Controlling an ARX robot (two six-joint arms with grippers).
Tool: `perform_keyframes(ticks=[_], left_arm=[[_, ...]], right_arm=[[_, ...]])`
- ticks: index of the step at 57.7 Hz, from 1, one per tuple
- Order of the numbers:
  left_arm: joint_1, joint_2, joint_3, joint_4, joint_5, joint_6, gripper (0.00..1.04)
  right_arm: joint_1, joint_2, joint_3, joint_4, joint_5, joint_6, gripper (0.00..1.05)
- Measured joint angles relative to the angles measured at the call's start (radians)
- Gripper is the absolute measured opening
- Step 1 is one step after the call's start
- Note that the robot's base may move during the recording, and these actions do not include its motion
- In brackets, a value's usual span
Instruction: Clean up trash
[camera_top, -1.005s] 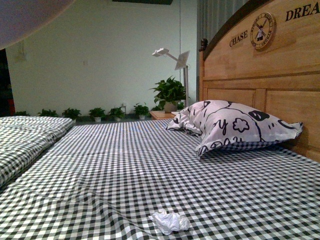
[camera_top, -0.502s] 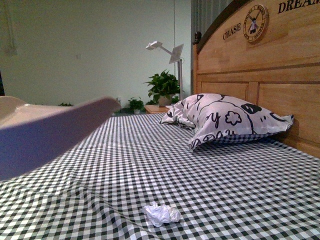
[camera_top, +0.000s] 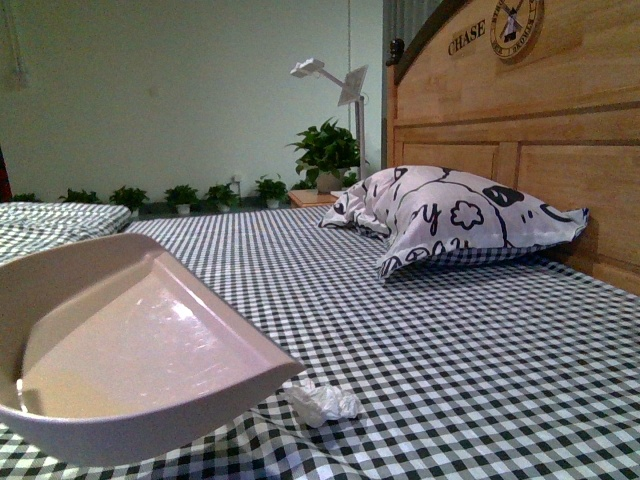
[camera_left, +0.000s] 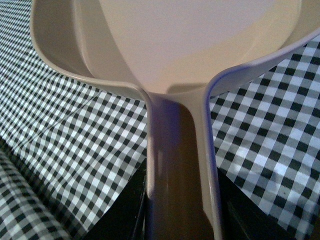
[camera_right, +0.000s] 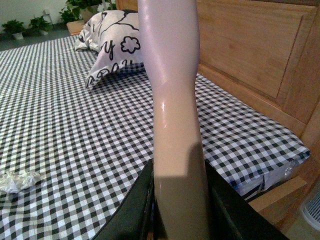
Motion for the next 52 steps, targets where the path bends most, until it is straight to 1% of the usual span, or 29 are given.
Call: perform_keyframes(ticks=[7, 15, 29, 52], left_arm=[[-0.061, 0.019, -0.002, 0.011, -0.019, -0.034, 0.28], [-0.101, 0.056, -0.003, 0.016, -0.031, -0.059, 0.28], [-0.115, 0.133, 0.004, 0.006, -0.031, -0.117, 0.28], [-0.157, 0.199, 0.005, -0.004, -0.051, -0.126, 0.28]], right_arm=[[0.0, 0.0, 0.0, 0.0, 0.0, 0.0, 0.23], [0.0, 0.0, 0.0, 0.0, 0.0, 0.0, 0.23], [0.0, 0.0, 0.0, 0.0, 0.0, 0.0, 0.23], [0.0, 0.0, 0.0, 0.0, 0.0, 0.0, 0.23]])
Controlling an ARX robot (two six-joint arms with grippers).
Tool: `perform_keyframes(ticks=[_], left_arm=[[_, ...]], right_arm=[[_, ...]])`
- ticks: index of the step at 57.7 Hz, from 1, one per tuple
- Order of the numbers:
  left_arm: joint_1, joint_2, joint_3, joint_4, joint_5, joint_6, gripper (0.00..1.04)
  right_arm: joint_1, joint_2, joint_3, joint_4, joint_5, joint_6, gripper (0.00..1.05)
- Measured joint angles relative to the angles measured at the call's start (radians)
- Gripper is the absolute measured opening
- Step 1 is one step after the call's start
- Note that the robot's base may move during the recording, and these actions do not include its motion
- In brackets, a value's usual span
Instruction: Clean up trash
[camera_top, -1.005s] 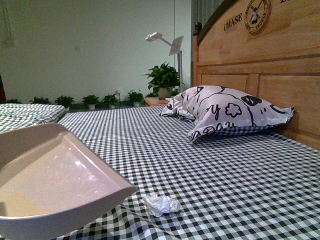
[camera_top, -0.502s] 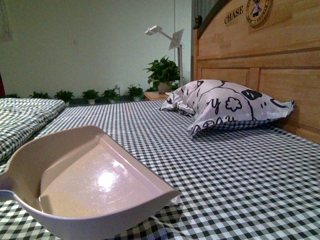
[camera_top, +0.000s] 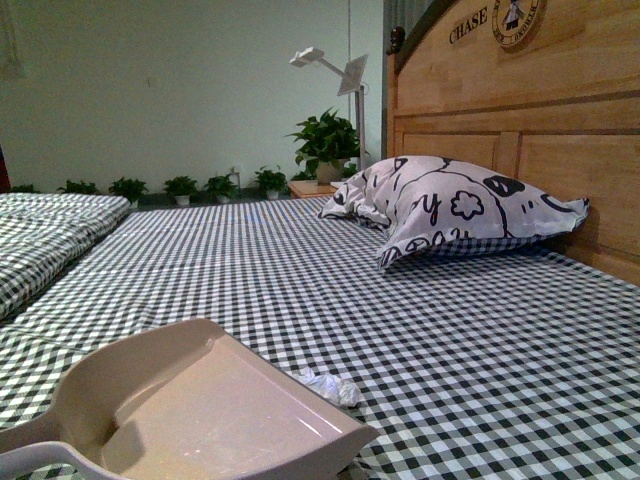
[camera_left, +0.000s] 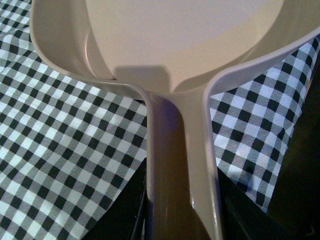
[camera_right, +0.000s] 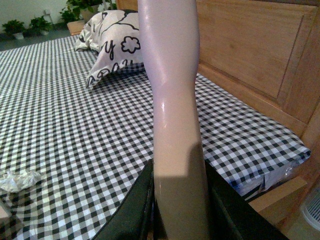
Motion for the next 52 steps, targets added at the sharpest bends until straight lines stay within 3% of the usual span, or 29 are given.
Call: perform_keyframes(ticks=[52], left_arm=[[-0.032, 0.081, 0.011, -0.053, -0.063, 0.077, 0.28]], right_arm=[[0.0, 0.0, 0.0, 0.0, 0.0, 0.0, 0.23]])
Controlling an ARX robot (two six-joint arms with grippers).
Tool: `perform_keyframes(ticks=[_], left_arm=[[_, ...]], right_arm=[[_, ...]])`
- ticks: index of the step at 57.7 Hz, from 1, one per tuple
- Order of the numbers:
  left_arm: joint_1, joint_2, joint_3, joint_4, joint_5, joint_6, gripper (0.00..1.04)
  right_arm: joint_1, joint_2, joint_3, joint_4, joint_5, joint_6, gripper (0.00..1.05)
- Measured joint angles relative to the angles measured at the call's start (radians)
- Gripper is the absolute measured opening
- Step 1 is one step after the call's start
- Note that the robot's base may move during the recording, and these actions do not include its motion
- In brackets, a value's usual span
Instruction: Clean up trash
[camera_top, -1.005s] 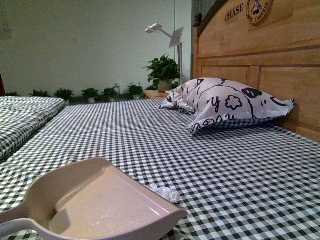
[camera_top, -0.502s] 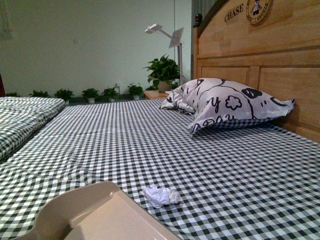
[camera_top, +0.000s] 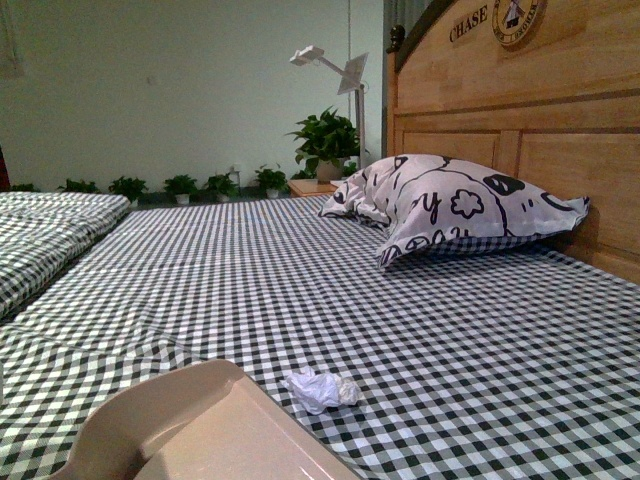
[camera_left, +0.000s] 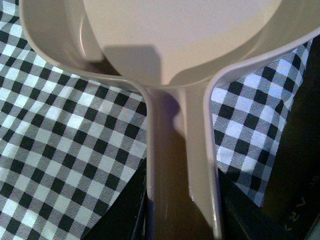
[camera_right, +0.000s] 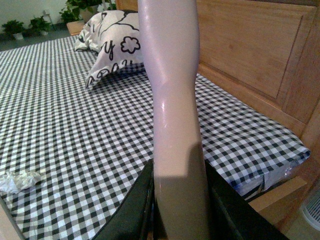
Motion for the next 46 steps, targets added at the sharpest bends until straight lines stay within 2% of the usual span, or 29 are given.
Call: perform_keyframes(ticks=[16, 20, 25, 30, 35, 46], left_arm=[[0.0, 0.0, 0.0, 0.0, -0.002, 0.003, 0.28], [0.0, 0.0, 0.0, 0.0, -0.002, 0.003, 0.28], [0.0, 0.0, 0.0, 0.0, -0.002, 0.003, 0.28], [0.0, 0.0, 0.0, 0.0, -0.002, 0.004, 0.28], [0.0, 0.0, 0.0, 0.0, -0.002, 0.004, 0.28], [0.0, 0.001, 0.0, 0.0, -0.002, 0.004, 0.28]], right_arm=[[0.001, 0.002, 0.0, -0.003, 0.008, 0.001, 0.23], [0.0, 0.038, 0.034, -0.091, 0.061, 0.018, 0.23], [-0.06, 0.134, 0.093, -0.154, -0.044, 0.035, 0.23], [-0.128, 0.264, 0.158, -0.139, -0.209, 0.032, 0.23], [-0.164, 0.403, 0.238, -0.092, -0.327, -0.005, 0.23], [-0.161, 0.695, 0.405, -0.017, -0.461, -0.113, 0.23]])
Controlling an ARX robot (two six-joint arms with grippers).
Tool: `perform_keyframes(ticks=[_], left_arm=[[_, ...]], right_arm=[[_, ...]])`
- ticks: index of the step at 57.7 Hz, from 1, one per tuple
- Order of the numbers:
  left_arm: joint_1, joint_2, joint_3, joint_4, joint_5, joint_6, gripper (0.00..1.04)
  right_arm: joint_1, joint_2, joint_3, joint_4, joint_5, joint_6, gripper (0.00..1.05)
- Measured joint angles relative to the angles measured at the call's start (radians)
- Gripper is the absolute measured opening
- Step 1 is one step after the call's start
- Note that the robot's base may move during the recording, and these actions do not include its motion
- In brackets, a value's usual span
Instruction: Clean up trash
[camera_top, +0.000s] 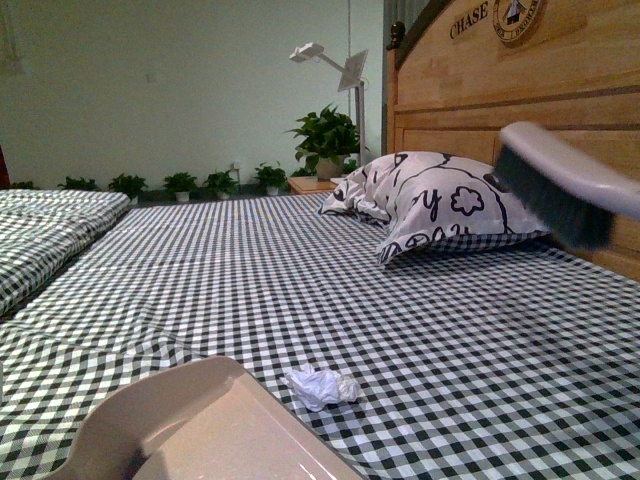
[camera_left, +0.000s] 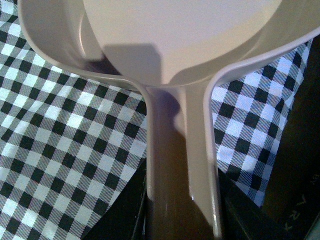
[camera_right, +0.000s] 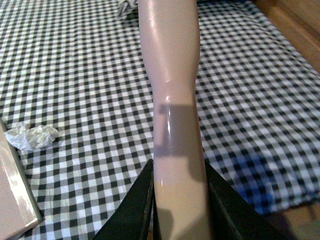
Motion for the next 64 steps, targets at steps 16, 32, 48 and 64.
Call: perform_keyframes(ticks=[16, 32, 48, 64], left_arm=[[0.0, 0.0, 0.0, 0.0, 0.0, 0.0, 0.28], [0.0, 0.0, 0.0, 0.0, 0.0, 0.0, 0.28], [0.0, 0.0, 0.0, 0.0, 0.0, 0.0, 0.28], [0.0, 0.0, 0.0, 0.0, 0.0, 0.001, 0.28]], right_arm=[[0.049, 0.318, 0.101, 0.059, -0.057, -0.166, 0.23], [0.076, 0.393, 0.086, 0.179, -0.083, -0.242, 0.23], [0.056, 0.468, 0.035, 0.247, -0.016, -0.277, 0.23], [0.098, 0.525, 0.018, 0.246, 0.011, -0.285, 0.23]])
